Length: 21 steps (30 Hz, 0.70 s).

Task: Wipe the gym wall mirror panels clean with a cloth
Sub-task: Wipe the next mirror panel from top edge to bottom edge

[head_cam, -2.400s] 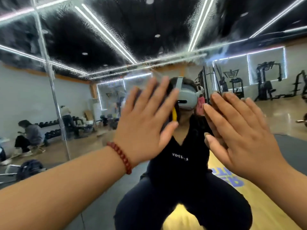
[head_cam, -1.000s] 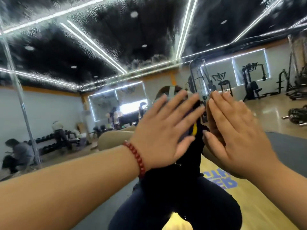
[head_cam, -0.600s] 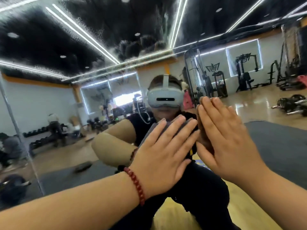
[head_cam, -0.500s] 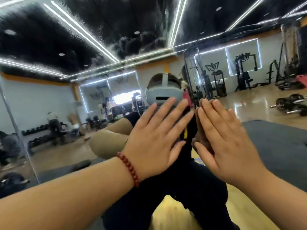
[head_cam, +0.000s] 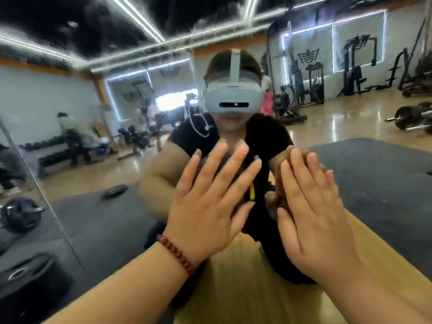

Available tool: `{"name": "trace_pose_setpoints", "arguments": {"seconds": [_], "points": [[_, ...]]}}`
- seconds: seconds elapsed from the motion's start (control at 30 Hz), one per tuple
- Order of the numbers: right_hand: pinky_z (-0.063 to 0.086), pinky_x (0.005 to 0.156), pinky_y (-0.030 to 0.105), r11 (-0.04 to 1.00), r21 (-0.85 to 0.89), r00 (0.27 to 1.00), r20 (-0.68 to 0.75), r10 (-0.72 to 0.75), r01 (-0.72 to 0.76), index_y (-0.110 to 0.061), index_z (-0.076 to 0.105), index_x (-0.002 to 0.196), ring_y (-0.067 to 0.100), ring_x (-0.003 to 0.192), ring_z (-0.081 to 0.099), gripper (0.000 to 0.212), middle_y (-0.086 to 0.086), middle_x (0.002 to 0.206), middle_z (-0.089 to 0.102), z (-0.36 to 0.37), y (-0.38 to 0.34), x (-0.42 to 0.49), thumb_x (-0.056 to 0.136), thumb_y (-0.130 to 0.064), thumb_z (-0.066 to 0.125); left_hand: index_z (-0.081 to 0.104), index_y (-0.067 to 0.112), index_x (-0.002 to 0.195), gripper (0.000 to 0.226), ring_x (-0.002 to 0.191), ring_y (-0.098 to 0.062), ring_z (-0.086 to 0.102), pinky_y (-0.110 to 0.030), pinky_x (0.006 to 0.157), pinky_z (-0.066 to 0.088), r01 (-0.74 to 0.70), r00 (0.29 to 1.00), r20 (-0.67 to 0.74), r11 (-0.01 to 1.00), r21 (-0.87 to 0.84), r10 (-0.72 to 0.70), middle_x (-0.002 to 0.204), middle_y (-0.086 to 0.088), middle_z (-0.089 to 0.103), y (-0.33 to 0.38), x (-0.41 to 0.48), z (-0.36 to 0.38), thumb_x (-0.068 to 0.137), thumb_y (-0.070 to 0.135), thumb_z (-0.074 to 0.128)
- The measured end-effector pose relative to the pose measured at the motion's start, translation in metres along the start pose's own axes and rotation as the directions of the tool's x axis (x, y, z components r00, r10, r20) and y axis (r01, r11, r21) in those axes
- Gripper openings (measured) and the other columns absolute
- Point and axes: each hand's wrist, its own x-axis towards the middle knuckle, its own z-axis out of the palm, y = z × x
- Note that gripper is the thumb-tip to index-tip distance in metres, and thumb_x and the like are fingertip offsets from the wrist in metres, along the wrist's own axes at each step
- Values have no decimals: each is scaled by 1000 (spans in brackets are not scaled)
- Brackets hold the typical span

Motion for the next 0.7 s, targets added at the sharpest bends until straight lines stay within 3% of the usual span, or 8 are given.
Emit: {"name": "trace_pose_setpoints", "arguments": {"seconds": [0.07, 0.13, 0.3, 0.37, 0.47, 0.57, 0.63, 0.7], "points": [[-1, 124, 38, 999, 29, 999, -2, 40, -40, -4, 20, 154, 26, 153, 7, 66, 11, 164, 14, 3, -5, -4, 93, -21, 39, 28, 23, 155, 62, 151, -30, 14, -47, 122, 3, 238, 967, -73, 968, -77, -244, 163, -6, 16, -5, 18, -1, 99, 47, 40], [-2, 124, 37, 997, 51, 998, -15, 59, -58, -4, 20, 154, 26, 153, 7, 63, 10, 164, 14, 6, -9, -9, 96, -20, 37, 25, 22, 156, 60, 151, -31, 13, -48, 122, 4, 332, 936, -82, 935, -128, -343, 162, -6, 11, 8, 17, 3, 101, 45, 36], [-3, 124, 39, 996, -15, 994, 64, 88, -87, -9, 12, 156, 27, 153, 2, 64, 5, 166, 2, 20, -11, -48, 98, -20, 35, 21, 26, 157, 60, 153, -26, -1, -48, 122, 0, -29, 995, 91, 996, -87, 37, 166, -2, 3, 75, -79, 32, 101, 45, 34], [-4, 124, 40, 997, -38, 994, 86, 70, -66, -11, 9, 157, 26, 153, 0, 65, 2, 166, -4, 27, -12, -60, 98, -22, 35, 19, 26, 157, 61, 153, -25, -2, -47, 122, -1, -80, 991, 107, 994, -68, 87, 165, -1, 2, 75, -91, 36, 101, 45, 34], [-3, 123, 42, 997, -64, 994, 98, 42, -36, -11, 8, 157, 25, 153, -3, 68, 2, 165, -5, 30, -11, -69, 97, -21, 40, 24, 25, 156, 60, 151, -28, 11, -49, 120, 3, 128, 992, 9, 985, -113, -128, 163, -5, 13, 53, -72, 28, 102, 45, 38], [-4, 123, 45, 997, -59, 994, 99, 54, -48, -9, 6, 157, 25, 152, -8, 71, 3, 164, -7, 34, -13, -75, 97, -25, 41, 23, 23, 155, 61, 149, -32, 13, -49, 120, 2, 398, 910, -50, 901, -175, -412, 161, -5, 12, 46, -63, 31, 101, 47, 40], [-5, 122, 48, 996, -61, 992, 106, 68, -61, -7, 5, 156, 24, 152, -12, 73, 4, 163, -8, 40, -16, -80, 97, -27, 43, 20, 24, 156, 63, 151, -29, 8, -49, 120, 1, 399, 913, -17, 899, -179, -409, 164, -6, 12, 70, -84, 40, 102, 48, 39], [-4, 122, 49, 996, -81, 993, 110, 52, -44, -8, 4, 157, 26, 151, -12, 75, 5, 163, -8, 44, -16, -89, 97, -29, 44, 12, 26, 158, 64, 152, -25, -1, -48, 121, -1, 304, 953, 64, 938, -169, -297, 166, -6, 5, 104, -126, 51, 103, 49, 35]]}}
